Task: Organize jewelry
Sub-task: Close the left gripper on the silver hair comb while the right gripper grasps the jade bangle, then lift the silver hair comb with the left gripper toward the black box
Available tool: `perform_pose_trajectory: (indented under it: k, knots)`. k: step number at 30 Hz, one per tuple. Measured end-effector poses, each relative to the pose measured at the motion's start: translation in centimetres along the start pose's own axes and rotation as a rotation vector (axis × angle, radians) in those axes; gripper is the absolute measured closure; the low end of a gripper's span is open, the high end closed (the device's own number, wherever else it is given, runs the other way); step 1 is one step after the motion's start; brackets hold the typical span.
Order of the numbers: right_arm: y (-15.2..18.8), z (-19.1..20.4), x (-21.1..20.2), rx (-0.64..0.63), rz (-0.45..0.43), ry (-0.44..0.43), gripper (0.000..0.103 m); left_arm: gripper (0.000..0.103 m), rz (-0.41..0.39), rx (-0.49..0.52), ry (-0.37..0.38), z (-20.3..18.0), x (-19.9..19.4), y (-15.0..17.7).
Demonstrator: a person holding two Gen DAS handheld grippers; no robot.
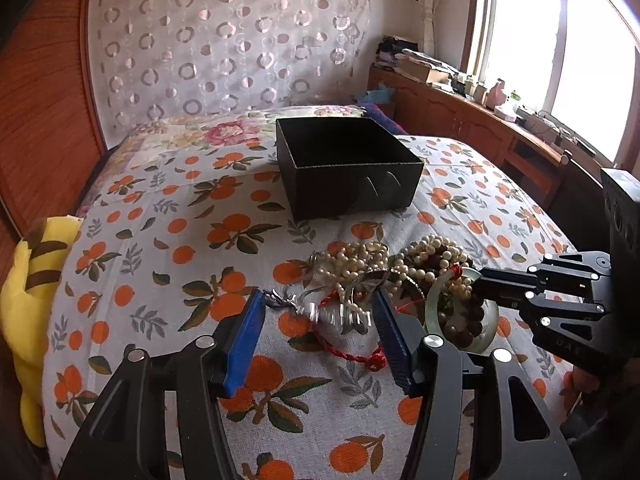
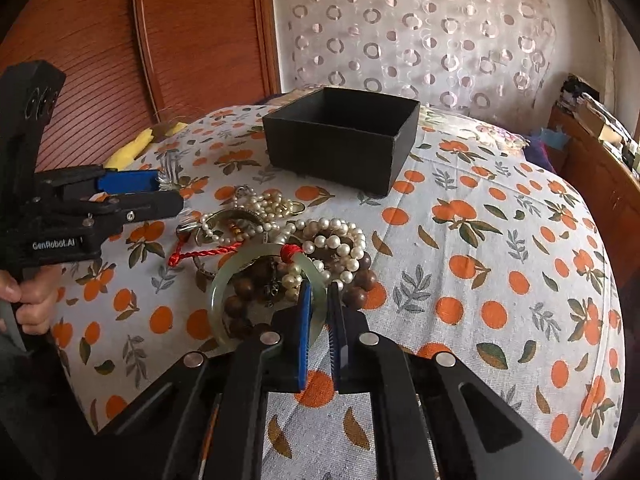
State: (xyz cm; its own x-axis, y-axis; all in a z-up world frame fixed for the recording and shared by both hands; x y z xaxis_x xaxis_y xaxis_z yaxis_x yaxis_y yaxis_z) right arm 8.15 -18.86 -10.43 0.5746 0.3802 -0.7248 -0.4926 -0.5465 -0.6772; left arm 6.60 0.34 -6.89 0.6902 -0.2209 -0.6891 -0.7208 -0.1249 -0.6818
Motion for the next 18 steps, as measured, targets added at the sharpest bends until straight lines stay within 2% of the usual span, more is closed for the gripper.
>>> perform_pose_trajectory:
  k: [4,12,14,18]
  knots:
    - [-0.1,0.1,0.0,-0.014,-0.009,-0.001,0.094,0.055,-0.012,0.001,-0.007,-0.1,-0.2,-0.2]
    - [-0.2,0.1,-0.9,-0.014,-0.038,0.014,0.094,0.056,0.034,0.001,-0.014,0.2,1.5,0.3]
    - [-0.1,0.0,-0.9,-0.008,-0.039,0.012,0.094,0.064,0.04,-0.004,-0.018,0.4,1.6,0.4]
    - [0.0,0.0,-1.0,-0.008,-0.04,0.012,0.094,0.064,0.016,-0.002,-0.013,0.5,0.2,0.5]
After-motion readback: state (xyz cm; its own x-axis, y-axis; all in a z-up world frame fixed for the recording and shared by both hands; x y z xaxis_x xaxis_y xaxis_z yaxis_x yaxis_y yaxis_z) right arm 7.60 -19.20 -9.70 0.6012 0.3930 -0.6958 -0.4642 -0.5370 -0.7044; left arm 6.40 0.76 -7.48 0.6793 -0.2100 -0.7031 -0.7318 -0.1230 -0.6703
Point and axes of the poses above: each gripper's, at about its wrist camera, not at the fingertips, and x roughly the way its jaws point, z to its left, y to its underside, the point moved 1 cm from there along x, roughly the way its jaws point, and after that the axes turned 15 degrees about -x, right-handed, at the moved point
